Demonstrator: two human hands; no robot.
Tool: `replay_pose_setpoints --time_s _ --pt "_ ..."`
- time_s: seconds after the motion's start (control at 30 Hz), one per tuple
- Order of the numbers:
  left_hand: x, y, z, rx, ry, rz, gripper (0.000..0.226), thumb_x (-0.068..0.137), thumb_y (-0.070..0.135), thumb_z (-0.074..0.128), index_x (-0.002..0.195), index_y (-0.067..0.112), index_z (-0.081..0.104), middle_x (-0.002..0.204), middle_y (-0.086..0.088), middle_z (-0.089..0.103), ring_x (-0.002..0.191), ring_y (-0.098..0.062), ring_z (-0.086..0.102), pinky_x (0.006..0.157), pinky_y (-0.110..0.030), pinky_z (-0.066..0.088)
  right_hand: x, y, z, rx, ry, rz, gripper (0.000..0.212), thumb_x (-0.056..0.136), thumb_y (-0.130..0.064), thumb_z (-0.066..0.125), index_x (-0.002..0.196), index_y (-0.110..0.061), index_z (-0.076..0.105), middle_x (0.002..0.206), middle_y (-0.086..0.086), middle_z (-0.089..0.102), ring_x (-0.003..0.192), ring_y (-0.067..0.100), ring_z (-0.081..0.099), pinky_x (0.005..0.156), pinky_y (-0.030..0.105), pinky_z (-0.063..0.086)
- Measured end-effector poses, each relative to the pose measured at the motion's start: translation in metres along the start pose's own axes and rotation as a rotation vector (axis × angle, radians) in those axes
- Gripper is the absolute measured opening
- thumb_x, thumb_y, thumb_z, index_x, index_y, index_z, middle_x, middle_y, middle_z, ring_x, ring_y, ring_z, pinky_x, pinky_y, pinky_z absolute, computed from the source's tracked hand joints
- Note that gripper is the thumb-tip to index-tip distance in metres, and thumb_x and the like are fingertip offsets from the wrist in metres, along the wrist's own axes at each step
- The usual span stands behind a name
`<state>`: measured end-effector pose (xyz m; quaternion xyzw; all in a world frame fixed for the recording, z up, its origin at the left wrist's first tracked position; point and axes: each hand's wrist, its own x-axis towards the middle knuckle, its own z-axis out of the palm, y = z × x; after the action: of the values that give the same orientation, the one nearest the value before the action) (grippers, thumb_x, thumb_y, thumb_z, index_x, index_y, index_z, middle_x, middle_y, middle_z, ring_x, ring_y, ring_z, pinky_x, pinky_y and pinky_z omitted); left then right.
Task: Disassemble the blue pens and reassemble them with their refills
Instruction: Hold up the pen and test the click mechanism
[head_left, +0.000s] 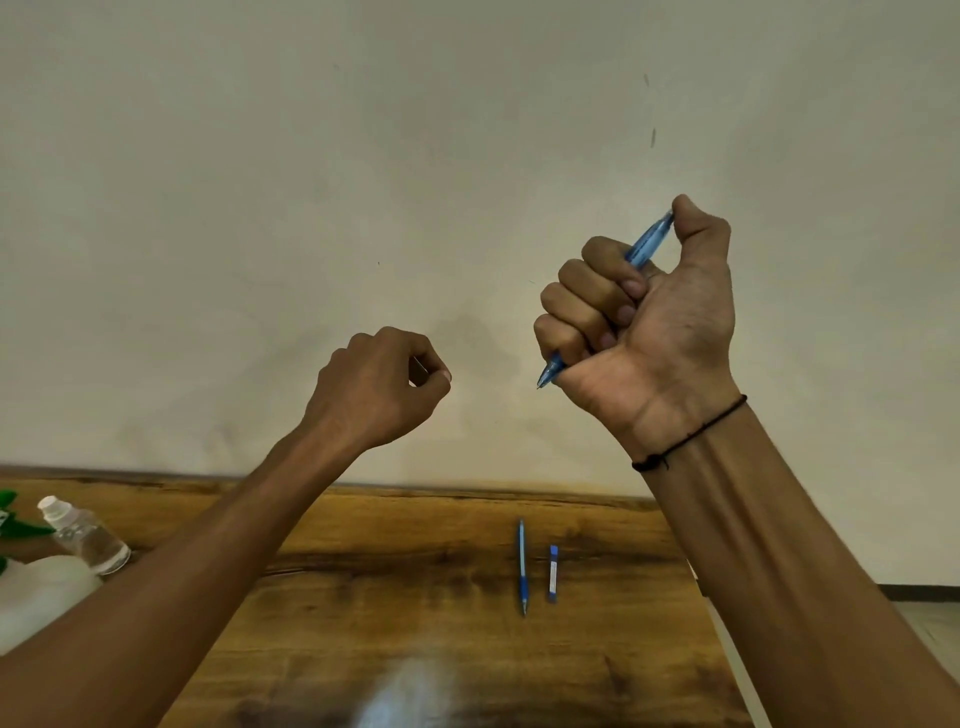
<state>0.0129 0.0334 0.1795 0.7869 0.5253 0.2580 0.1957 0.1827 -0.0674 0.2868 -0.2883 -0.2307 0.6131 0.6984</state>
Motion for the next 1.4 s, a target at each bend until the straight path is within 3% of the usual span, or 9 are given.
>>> replay_pose_setpoints --time_s 0.7,1.0,1.4 --pt "0.0003 -0.0014 0.0025 0.014 -0.008 0.005 0.010 0.094 0.037 0.069 0.093 0.032 0.078 0.087 0.016 0.076 0.083 -0.011 0.072 0.078 -0.035 0.057 -0.0009 -0.0021 0.0018 0.003 0.001 0.005 0.063 0.097 -0.066 0.031 0.054 -0.021 0.022 0.046 -0.006 0.017 0.040 0.009 0.011 0.041 0.022 0.011" --pt "0.0018 -0.0030 0.0041 0.011 0.007 0.004 0.009 0.093 0.037 0.069 0.091 0.033 0.077 0.084 0.018 0.074 0.082 -0.008 0.069 0.067 -0.029 0.045 0.0002 -0.0003 0.0028 0.004 0.007 0.027 0.064 0.097 -0.066 0.032 0.053 -0.021 0.023 0.045 -0.007 0.017 0.039 0.009 0.012 0.040 0.021 0.012" --pt "0.0027 -0.0020 0.0044 0.017 0.003 0.017 0.009 0.093 0.037 0.069 0.090 0.033 0.077 0.084 0.018 0.075 0.080 -0.006 0.069 0.068 -0.029 0.048 0.0010 -0.0014 0.0011 0.034 0.006 0.051 0.067 0.098 -0.069 0.032 0.052 -0.021 0.024 0.045 -0.007 0.018 0.045 0.010 0.007 0.041 0.022 0.010"
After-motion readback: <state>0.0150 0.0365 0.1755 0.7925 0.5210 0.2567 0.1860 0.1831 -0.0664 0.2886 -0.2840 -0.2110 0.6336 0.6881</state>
